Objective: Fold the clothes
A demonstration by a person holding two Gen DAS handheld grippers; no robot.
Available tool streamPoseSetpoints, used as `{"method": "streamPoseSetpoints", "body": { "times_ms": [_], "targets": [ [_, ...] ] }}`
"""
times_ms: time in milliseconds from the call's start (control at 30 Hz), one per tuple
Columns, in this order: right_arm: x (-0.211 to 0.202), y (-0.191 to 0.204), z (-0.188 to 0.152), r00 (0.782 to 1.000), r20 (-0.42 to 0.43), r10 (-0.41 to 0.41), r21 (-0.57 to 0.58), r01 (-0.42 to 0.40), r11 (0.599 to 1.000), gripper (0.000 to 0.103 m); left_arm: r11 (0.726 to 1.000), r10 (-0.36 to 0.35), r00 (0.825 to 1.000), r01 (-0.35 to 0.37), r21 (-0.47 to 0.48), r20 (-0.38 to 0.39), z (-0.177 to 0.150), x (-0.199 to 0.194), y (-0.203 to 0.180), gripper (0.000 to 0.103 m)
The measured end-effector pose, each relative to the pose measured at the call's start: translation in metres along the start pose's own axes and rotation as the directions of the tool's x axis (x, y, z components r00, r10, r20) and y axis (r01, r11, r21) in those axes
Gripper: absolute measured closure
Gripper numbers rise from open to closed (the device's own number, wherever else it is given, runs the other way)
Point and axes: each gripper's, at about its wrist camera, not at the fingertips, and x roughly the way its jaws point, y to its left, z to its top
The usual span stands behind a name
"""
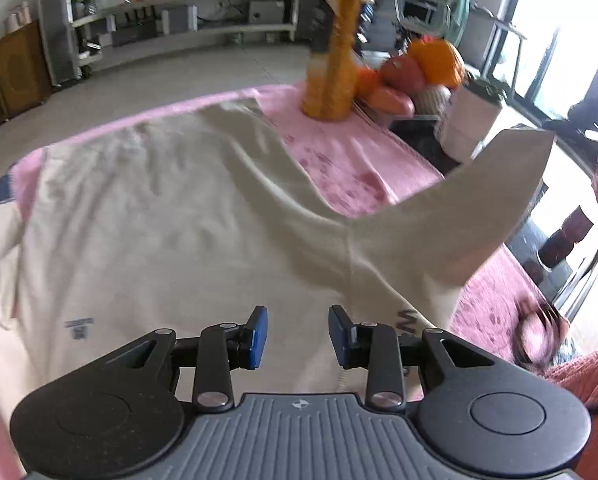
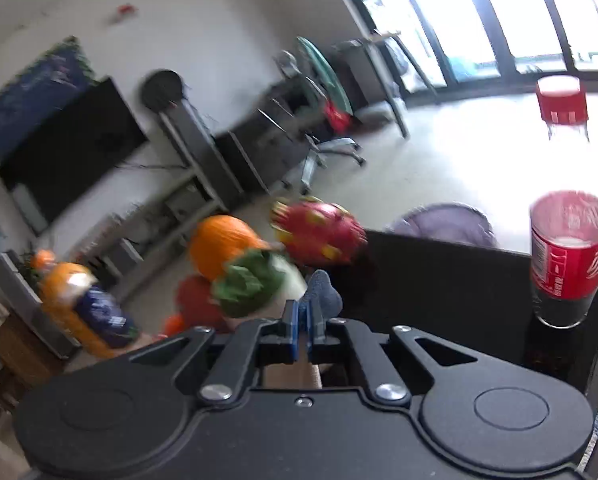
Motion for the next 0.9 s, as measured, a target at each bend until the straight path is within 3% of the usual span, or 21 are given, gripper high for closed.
{"method": "streamPoseSetpoints", "body": {
  "times_ms": [167,367,467,533,633,733,800,900],
  "targets": [
    [0.027,-0.013,-0.001,0.998,-0.036,-0.045,-0.029,0.044,0.999,0.099,0.998,-0.044,0.997,0.047,0.04,-0.071,-0.003,0.025,-0.027,0.071],
    [0.059,-0.027,-0.002,0.996,-0.081,-0.044,-0.065,0.039,0.997,0.098,0.989,-0.106,0.983,0.119,0.083,-0.149,-0.014,0.049,-0.055,0.071],
    [0.073,-0.032,-0.013,0.972,-0.197,-0.127,-0.078,0.114,0.99,0.084,0.986,-0.128,0.975,0.145,0.082,-0.183,-0.021,0.057,-0.063,0.071],
    [0.071,-0.037,-0.012,0.963,-0.234,-0.135,-0.044,0.128,0.991,0.083,0.983,-0.14,0.971,0.159,0.087,-0.192,-0.024,0.054,-0.064,0.071],
    [0.048,-0.035,-0.004,0.965,-0.244,-0.094,-0.003,0.096,0.995,0.067,0.98,-0.149,0.969,0.17,0.098,-0.198,-0.029,0.046,-0.064,0.071],
    [0.019,-0.032,-0.005,0.947,-0.32,-0.01,0.091,0.041,0.995,0.067,0.981,-0.14,0.969,0.164,0.104,-0.206,-0.032,0.034,-0.058,0.071],
    [0.003,-0.03,-0.008,0.929,-0.351,0.119,0.194,-0.052,0.98,0.067,0.982,-0.128,0.969,0.154,0.109,-0.211,-0.034,0.025,-0.054,0.071],
    [-0.003,-0.011,-0.011,0.92,-0.34,0.196,0.186,-0.139,0.973,0.065,0.988,-0.081,0.974,0.107,0.115,-0.21,-0.03,0.025,-0.052,0.072]
  ]
}}
